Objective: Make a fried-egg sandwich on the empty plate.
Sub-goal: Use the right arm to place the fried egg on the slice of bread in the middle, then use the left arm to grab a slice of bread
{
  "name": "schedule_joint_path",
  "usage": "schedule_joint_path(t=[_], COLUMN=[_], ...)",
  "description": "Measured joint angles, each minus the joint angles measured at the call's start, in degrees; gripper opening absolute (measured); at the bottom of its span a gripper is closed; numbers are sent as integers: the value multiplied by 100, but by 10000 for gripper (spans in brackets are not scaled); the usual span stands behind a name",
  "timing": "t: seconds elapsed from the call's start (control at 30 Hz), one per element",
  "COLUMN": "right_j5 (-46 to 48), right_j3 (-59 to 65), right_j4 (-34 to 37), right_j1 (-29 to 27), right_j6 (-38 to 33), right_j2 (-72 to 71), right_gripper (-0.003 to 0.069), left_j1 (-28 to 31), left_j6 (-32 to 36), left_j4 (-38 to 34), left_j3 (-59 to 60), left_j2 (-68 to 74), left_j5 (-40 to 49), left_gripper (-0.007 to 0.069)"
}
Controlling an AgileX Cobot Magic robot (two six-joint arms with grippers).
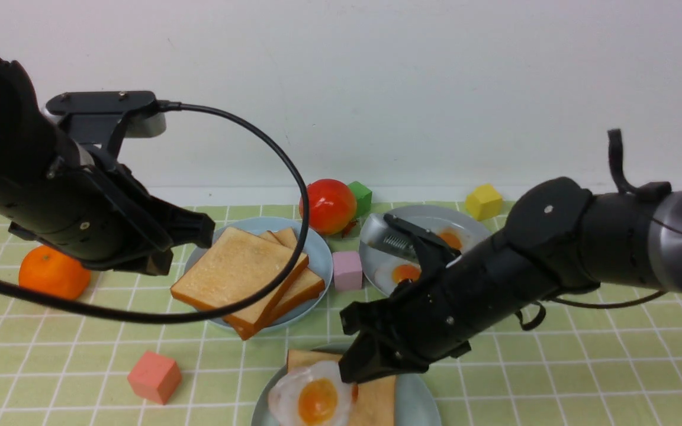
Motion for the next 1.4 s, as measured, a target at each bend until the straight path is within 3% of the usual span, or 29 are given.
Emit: schedule_joint_path(t=[0.17, 0.37, 0.4, 0.43, 0.47, 0.5, 0.63, 0.77, 0.8, 0.97, 1.07, 1.3, 1.37, 1.4], right_j5=[-143, -288, -288, -169, -143, 246, 1112, 1508, 1508, 1429, 1299, 1084, 1079, 1065], right_j3=[5, 5, 5, -13, -10, -119, -359, -370, -370, 178, 503, 854, 876, 882], right_j4=[-140, -653, -670, -842, -870, -1125, -1725, -2331, -2331, -2351, -2345, -2357, -2357, -2357], right_j1=[-1, -1, -1, -6, -6, -73, -350, -500, -500, -215, -86, -66, -66, -66], right_j6=[0, 0, 0, 0, 0, 0, 210, 398, 398, 262, 172, 135, 135, 135], right_j2=[60, -356, -356, -630, -662, -942, -1524, -2147, -2147, -2997, -3290, -3393, -3387, -3387], right_gripper=[102, 367, 377, 447, 447, 505, 554, 562, 562, 563, 563, 563, 563, 563], left_j1=[0, 0, 0, 14, 26, 115, 647, 1245, 1275, 1820, 1863, 1863, 1863, 1869], left_j6=[-54, -439, -480, -667, -689, -856, -869, 156, 156, 2115, 2864, 3584, 3646, 3672], left_j4=[0, 59, 59, 177, 216, 347, 297, -516, -575, -2054, -2529, -3048, -3089, -3155], left_j3=[0, 0, 0, -18, -24, -117, -583, -1094, -1094, -1423, -1440, -1457, -1457, -1469], left_j2=[5, 353, 353, 518, 563, 763, 1349, 1912, 1942, 2586, 2879, 3469, 3554, 3596], left_j5=[-16, -350, -371, -528, -553, -614, -455, -118, -111, -127, -130, -272, -272, -272], left_gripper=[57, 228, 242, 294, 300, 347, 382, 382, 382, 409, 438, 454, 435, 380])
